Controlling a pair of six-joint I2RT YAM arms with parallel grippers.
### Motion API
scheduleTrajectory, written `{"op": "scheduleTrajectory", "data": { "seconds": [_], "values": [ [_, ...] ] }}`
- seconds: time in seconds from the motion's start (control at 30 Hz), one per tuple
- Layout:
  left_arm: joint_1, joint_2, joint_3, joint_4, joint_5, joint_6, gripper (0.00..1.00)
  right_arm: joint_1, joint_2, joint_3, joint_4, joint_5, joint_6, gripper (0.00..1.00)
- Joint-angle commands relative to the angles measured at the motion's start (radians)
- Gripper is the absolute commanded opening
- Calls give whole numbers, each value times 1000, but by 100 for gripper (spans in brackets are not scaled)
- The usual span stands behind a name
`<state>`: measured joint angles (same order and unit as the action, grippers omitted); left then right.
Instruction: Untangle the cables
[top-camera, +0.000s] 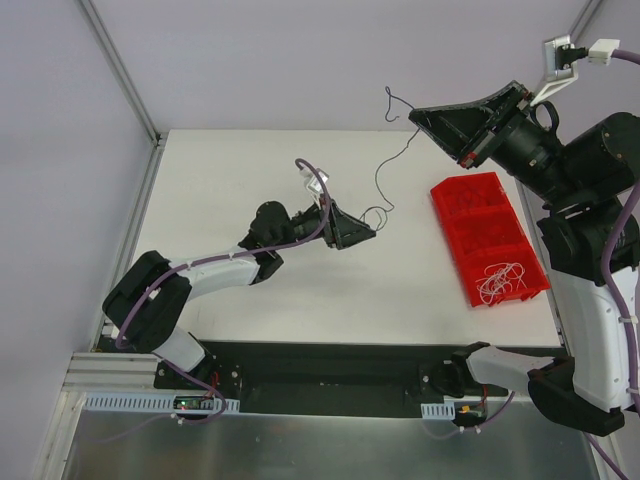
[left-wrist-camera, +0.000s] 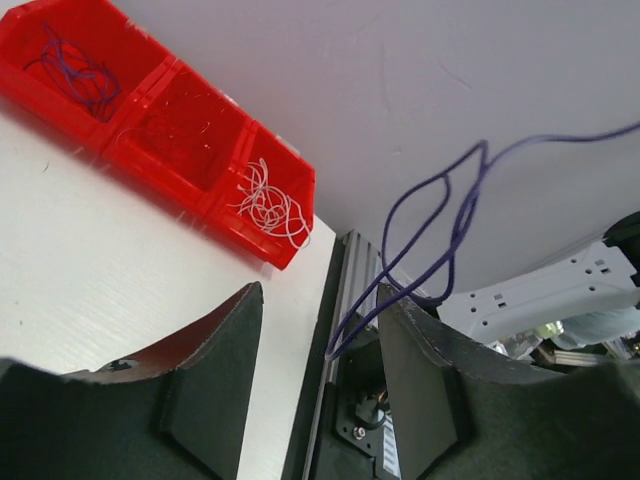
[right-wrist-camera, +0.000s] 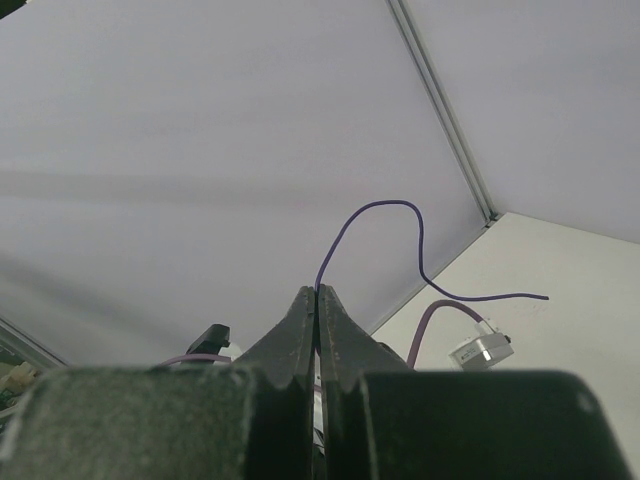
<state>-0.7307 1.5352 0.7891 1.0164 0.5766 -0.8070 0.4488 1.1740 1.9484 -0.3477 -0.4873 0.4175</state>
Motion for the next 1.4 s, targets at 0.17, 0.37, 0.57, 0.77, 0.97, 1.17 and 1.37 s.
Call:
{"op": "scheduleTrajectory", "data": {
  "seconds": [0.17,0.37,0.57,0.77,0.97,1.17,1.37],
  "values": [
    [28,22,41,283,95,-116,21,-1,-36,-23,50,-22,14,0],
    [27,14,24,240,58,-97,0,-1,-43,-37,47,-17,3,0],
    [25,-29,-25,-34,-62,21,0,-1,-16,61,-29,58,-81,0],
    [47,-33,-108,-443,-285,123,0,-9,30,216,-192,194,-241,0],
    [45,-66,-174,-437,-277,175,0,-21,23,144,-217,297,-315,0],
    [45,-53,-84,-535,-215,210,0,-41,26,136,-231,395,-373,0],
    [45,-85,82,-729,-126,229,41,-114,81,165,-255,461,-411,0]
  ]
}}
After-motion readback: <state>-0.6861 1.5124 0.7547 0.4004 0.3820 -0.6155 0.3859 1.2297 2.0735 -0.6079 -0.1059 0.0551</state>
